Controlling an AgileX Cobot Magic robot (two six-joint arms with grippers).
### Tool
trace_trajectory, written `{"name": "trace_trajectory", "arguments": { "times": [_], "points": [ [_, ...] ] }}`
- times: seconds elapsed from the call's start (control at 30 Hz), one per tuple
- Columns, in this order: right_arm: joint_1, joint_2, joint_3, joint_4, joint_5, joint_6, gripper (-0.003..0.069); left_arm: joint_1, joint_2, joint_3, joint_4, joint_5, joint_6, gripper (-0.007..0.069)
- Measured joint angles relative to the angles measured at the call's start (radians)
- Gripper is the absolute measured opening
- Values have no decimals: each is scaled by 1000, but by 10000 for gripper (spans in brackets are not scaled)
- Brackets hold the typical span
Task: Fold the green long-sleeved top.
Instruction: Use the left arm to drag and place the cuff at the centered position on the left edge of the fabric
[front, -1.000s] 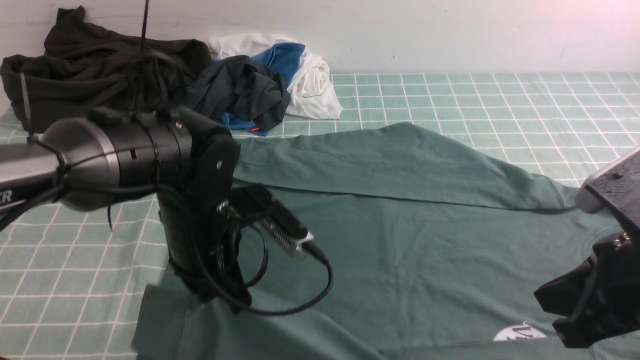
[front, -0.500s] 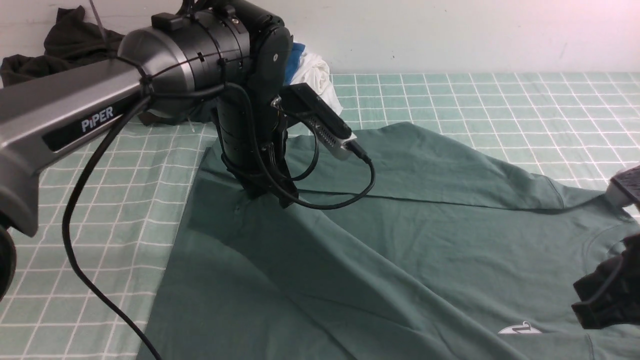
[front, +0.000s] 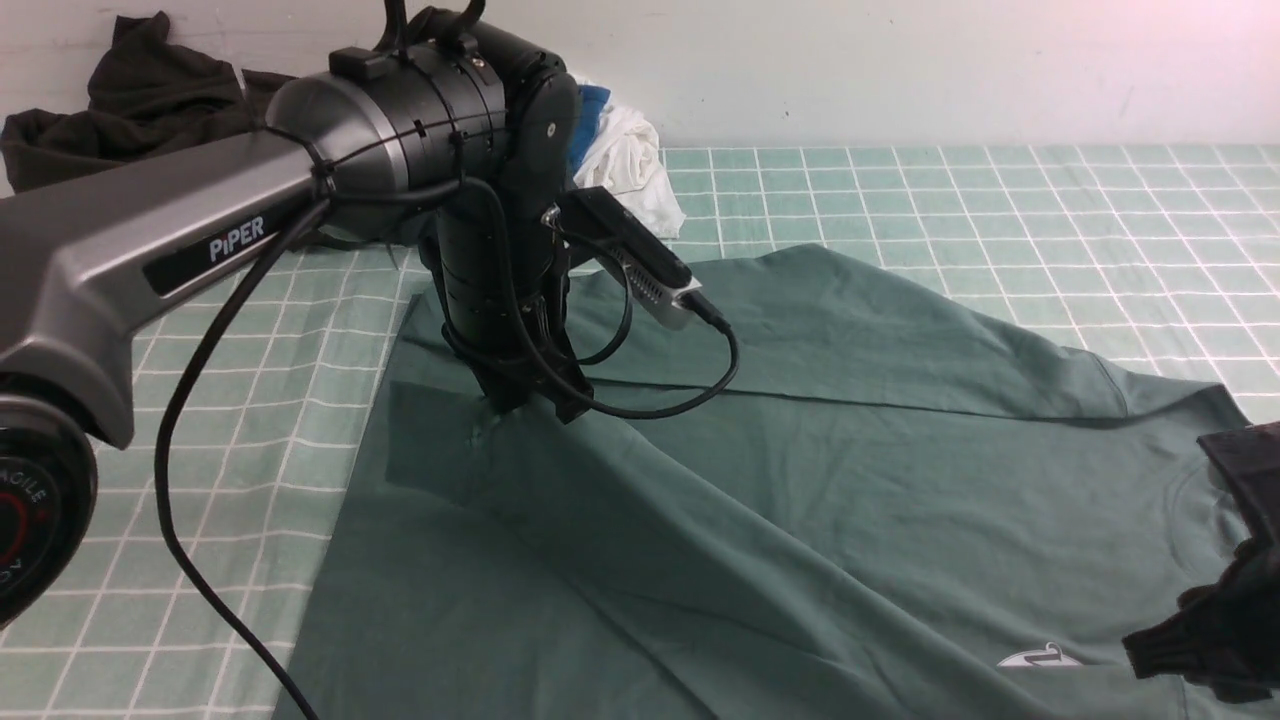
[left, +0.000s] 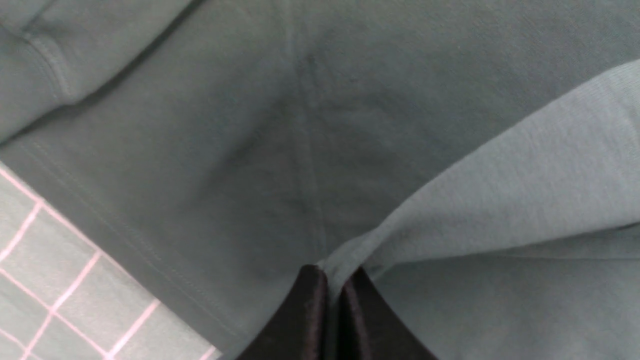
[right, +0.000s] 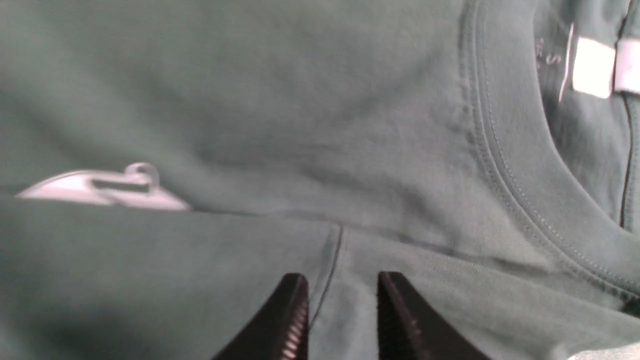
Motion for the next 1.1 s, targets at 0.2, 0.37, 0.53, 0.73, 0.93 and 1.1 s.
{"name": "trace_trajectory", "arguments": {
  "times": [0.2, 0.37, 0.53, 0.73, 0.93, 1.1],
  "points": [
    [0, 164, -33, -43, -24, 98, 345, 25, 0, 0, -56, 3, 1, 10],
    [0, 218, -80, -35, -9, 94, 344, 34, 0, 0, -82, 4, 7, 10],
    [0, 223, -87, 16, -2, 46, 249, 36, 0, 0, -84, 4, 20, 10],
    [0, 222, -89, 44, -3, 22, 67, 36, 0, 0, -89, 4, 40, 10],
    [1, 215, -89, 27, 2, 27, 3, 36, 0, 0, -90, 4, 41, 10],
    [1, 163, -77, -57, 122, 85, 0, 36, 0, 0, -92, 4, 41, 10]
  ]
}}
